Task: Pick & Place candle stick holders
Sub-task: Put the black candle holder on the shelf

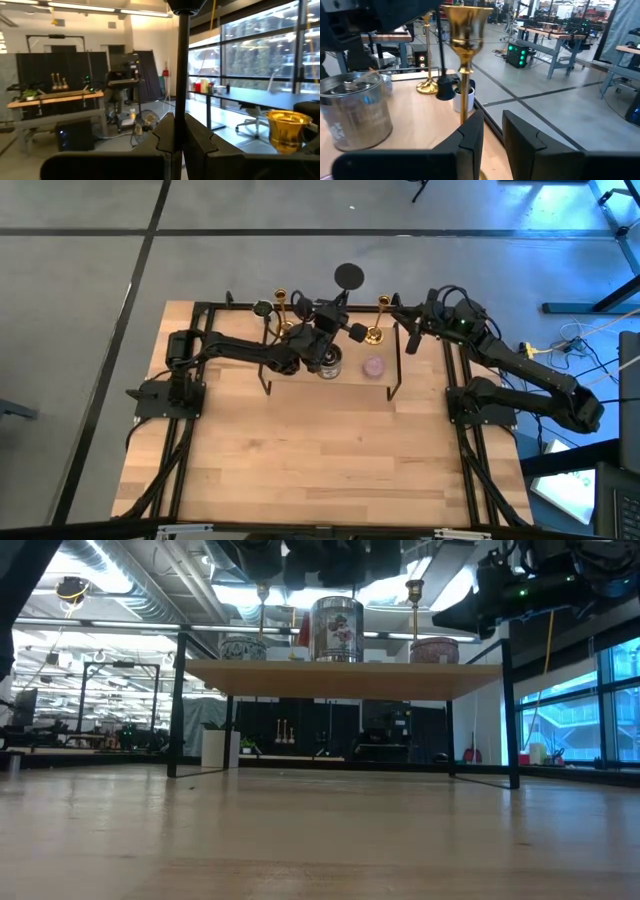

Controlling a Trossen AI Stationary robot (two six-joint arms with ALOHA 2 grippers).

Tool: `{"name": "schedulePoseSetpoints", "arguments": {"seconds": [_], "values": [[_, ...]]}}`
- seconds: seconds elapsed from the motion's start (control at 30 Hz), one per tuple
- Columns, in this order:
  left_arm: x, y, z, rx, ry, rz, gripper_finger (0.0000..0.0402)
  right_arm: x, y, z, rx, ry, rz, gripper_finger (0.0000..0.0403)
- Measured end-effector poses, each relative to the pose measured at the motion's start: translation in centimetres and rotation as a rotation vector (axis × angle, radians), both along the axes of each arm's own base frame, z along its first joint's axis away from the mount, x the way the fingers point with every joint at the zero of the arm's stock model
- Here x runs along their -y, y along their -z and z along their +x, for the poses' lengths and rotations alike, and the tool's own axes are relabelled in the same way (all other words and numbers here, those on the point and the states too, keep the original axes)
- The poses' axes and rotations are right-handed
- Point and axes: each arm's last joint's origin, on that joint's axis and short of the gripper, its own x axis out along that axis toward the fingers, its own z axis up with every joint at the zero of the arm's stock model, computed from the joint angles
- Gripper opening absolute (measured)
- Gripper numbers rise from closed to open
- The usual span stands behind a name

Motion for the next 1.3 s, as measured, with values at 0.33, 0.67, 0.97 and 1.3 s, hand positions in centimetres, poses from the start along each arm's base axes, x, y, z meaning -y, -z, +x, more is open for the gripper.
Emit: {"name": "schedulePoseSetpoints", "arguments": {"seconds": [0.33, 0.67, 0.97, 1.3], "values": [[0.3, 2.1, -0.6, 0.034, -0.008, -0.053, 0.001, 0.3, 0.0, -0.2, 0.005, 0.019, 0.0, 0.0073], [0.1, 2.8, -1.1, 0.073, -0.008, -0.058, 0.001, 0.3, -0.2, -0.2, 0.022, 0.017, -0.003, 0.0073], [0.2, 2.9, -1.0, 0.051, -0.013, -0.057, 0.001, 0.3, -0.3, -0.2, 0.026, 0.017, -0.005, 0.0073], [0.2, 3.1, -0.9, 0.052, -0.004, -0.073, 0.001, 0.3, -0.3, -0.2, 0.026, 0.016, -0.005, 0.0073]]}}
